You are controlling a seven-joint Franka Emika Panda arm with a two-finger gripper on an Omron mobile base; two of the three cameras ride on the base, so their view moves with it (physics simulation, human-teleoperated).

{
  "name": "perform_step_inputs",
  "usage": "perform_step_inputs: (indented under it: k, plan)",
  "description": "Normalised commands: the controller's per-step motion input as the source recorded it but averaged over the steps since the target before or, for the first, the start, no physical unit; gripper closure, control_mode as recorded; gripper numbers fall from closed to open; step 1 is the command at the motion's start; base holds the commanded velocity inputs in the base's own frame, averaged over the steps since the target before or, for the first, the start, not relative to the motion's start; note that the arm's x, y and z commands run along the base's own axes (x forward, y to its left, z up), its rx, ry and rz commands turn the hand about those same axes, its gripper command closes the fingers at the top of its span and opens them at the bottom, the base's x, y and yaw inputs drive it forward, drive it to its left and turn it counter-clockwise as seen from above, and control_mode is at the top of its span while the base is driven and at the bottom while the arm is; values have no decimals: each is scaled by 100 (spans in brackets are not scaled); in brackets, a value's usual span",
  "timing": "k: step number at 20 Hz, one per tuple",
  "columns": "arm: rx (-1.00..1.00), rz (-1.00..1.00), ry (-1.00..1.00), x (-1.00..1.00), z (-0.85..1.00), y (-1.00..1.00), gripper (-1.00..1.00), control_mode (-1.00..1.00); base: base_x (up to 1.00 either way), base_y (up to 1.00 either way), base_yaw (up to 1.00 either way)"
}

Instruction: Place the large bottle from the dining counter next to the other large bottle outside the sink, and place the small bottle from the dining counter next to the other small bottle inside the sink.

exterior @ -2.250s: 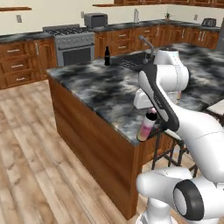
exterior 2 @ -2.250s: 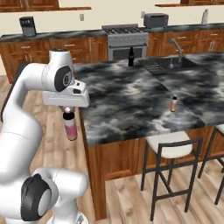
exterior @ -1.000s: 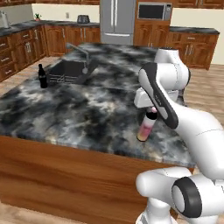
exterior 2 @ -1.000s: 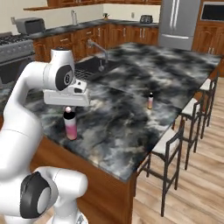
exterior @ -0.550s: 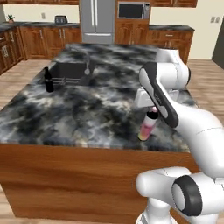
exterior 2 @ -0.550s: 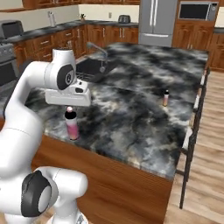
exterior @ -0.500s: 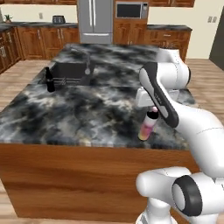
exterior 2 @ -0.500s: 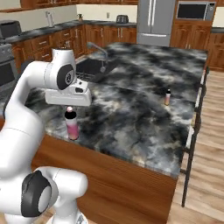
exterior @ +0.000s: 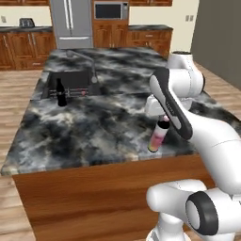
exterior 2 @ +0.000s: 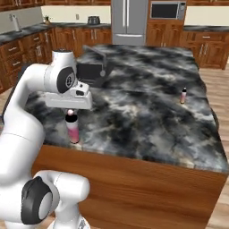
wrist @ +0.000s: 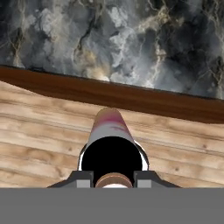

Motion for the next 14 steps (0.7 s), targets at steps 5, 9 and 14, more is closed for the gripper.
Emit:
perform_step_inputs:
  k: [5,9,14]
  plan:
    - [0,0,0,0,0,0,100,100,-12,100,-39]
    - [0,0,0,0,0,0,100,100,-8,100,-42]
    - [0,0,0,0,0,0,100,100,-1,100,-44]
